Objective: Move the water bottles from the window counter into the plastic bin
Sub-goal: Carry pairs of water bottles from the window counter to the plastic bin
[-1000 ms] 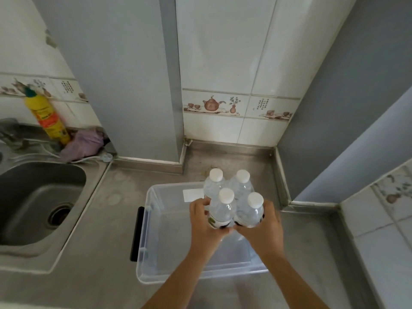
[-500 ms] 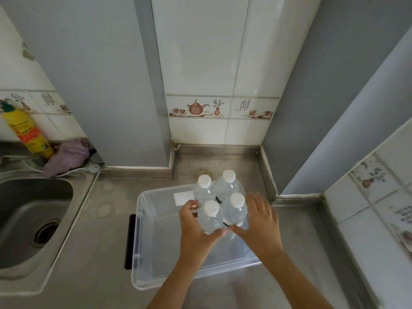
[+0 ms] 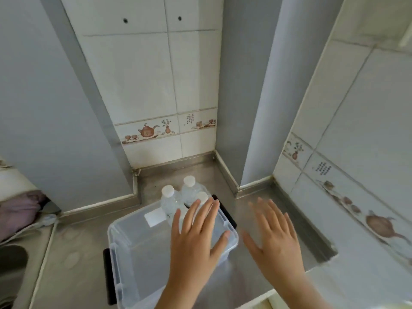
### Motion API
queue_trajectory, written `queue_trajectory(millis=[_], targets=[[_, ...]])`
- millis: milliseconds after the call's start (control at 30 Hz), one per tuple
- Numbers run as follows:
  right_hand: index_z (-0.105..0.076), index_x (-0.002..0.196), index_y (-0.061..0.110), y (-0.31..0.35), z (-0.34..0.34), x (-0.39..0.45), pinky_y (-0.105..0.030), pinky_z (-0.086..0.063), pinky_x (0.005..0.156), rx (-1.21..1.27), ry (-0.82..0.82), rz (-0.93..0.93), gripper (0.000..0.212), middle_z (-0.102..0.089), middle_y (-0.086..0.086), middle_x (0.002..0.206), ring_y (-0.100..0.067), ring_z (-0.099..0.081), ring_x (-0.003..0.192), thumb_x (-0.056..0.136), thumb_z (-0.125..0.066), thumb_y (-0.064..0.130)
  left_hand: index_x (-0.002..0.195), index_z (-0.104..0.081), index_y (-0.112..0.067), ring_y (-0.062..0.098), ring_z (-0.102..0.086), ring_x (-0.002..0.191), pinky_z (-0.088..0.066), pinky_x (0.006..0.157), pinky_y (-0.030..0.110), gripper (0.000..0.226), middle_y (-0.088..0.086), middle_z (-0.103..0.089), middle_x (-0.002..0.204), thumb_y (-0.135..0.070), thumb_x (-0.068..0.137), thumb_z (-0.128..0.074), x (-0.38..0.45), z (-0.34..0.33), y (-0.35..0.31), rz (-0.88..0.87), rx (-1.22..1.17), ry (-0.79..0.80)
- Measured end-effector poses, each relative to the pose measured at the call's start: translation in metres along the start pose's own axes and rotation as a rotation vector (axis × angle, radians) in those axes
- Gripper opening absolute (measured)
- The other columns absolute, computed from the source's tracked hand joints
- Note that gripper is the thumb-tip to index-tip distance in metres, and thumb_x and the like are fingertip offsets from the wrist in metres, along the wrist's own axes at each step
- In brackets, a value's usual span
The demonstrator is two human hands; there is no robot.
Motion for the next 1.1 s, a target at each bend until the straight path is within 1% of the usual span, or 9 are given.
queue_trajectory(millis=[67, 267, 367, 467, 567, 667, 767, 900, 1100], targets=[[-0.053, 0.133, 0.022, -0.019, 0.019, -0.019, -0.053, -0.036, 0.106, -0.024, -0.026, -0.057, 0.059, -0.051, -0.005, 0.142, -0.024, -0.035, 0.137, 0.094, -0.025, 0.056, 0.145, -0.045, -0.028, 0.014, -0.036, 0.140, -0.024, 0.112, 0.049, 0.060, -0.009, -0.049, 0.148, -0.058, 0.093, -0.043, 0.002, -0.001, -0.024, -0.072, -0.041, 0.026], [-0.041, 0.142, 0.026, -0.081, 0.074, -0.095, -0.051, -0.025, 0.113, -0.123, -0.042, -0.289, 0.063, -0.037, -0.001, 0.151, -0.021, -0.025, 0.142, 0.088, -0.037, 0.058, 0.143, -0.051, -0.025, 0.014, -0.037, 0.139, -0.032, 0.110, 0.047, 0.060, -0.008, -0.052, 0.147, -0.056, 0.092, -0.043, -0.007, -0.011, -0.108, -0.266, -0.137, 0.106], [-0.039, 0.144, 0.024, -0.109, 0.104, -0.147, -0.046, -0.018, 0.114, -0.171, -0.053, -0.395, 0.065, -0.039, -0.001, 0.151, -0.020, -0.023, 0.142, 0.089, -0.036, 0.058, 0.144, -0.048, -0.025, 0.017, -0.043, 0.136, -0.041, 0.106, 0.051, 0.061, -0.006, -0.054, 0.145, -0.060, 0.097, -0.032, -0.026, -0.020, -0.158, -0.367, -0.168, 0.177], [-0.040, 0.143, 0.024, -0.135, 0.135, -0.208, -0.046, -0.023, 0.111, -0.194, -0.067, -0.528, 0.066, -0.040, -0.001, 0.150, -0.020, -0.025, 0.141, 0.090, -0.030, 0.061, 0.142, -0.047, -0.026, 0.022, -0.054, 0.131, -0.047, 0.100, 0.057, 0.060, -0.003, -0.058, 0.142, -0.060, 0.099, -0.023, -0.054, -0.022, -0.216, -0.473, -0.197, 0.255], [-0.037, 0.144, 0.023, -0.156, 0.166, -0.276, -0.048, -0.023, 0.111, -0.217, -0.058, -0.651, 0.067, -0.039, 0.000, 0.151, -0.021, -0.026, 0.142, 0.090, -0.026, 0.062, 0.142, -0.049, -0.026, 0.021, -0.049, 0.134, -0.041, 0.107, 0.054, 0.059, -0.003, -0.055, 0.144, -0.058, 0.094, -0.036, -0.094, -0.019, -0.274, -0.566, -0.226, 0.320], [-0.039, 0.142, 0.023, -0.168, 0.205, -0.340, -0.044, -0.021, 0.110, -0.257, -0.095, -0.781, 0.065, -0.044, -0.001, 0.148, -0.022, -0.031, 0.140, 0.090, -0.030, 0.060, 0.141, -0.051, -0.026, 0.021, -0.050, 0.134, -0.033, 0.111, 0.051, 0.061, -0.003, -0.055, 0.144, -0.059, 0.092, -0.037, -0.133, -0.018, -0.328, -0.675, -0.253, 0.380], [-0.038, 0.142, 0.024, -0.181, 0.242, -0.405, -0.045, -0.023, 0.110, -0.287, -0.135, -0.938, 0.065, -0.043, 0.000, 0.148, -0.023, -0.033, 0.139, 0.091, -0.023, 0.062, 0.140, -0.053, -0.026, 0.017, -0.039, 0.137, -0.024, 0.112, 0.046, 0.060, -0.005, -0.055, 0.144, -0.058, 0.090, -0.042, -0.167, -0.016, -0.387, -0.787, -0.326, 0.418], [-0.036, 0.142, 0.028, -0.203, 0.286, -0.475, -0.051, -0.030, 0.109, -0.357, -0.193, -1.119, 0.069, -0.041, 0.001, 0.149, -0.019, -0.030, 0.139, 0.091, -0.011, 0.067, 0.138, -0.055, -0.025, 0.017, -0.044, 0.136, -0.026, 0.111, 0.045, 0.058, -0.006, -0.056, 0.142, -0.058, 0.091, -0.041, -0.203, -0.015, -0.468, -0.922, -0.427, 0.462], [-0.041, 0.138, 0.028, -0.249, 0.339, -0.533, -0.053, -0.031, 0.107, -0.423, -0.280, -1.318, 0.066, -0.043, 0.000, 0.147, -0.016, -0.031, 0.136, 0.092, -0.013, 0.065, 0.137, -0.056, -0.024, 0.018, -0.047, 0.136, -0.029, 0.109, 0.047, 0.059, -0.005, -0.057, 0.141, -0.058, 0.091, -0.041, -0.231, -0.031, -0.589, -1.149, -0.523, 0.469]])
Point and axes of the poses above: each hand's wrist, its own x-axis towards the middle knuckle, its own z-axis out of the back of the hand, y = z × x, the point moved 8 cm from there along x, towards the middle knuckle
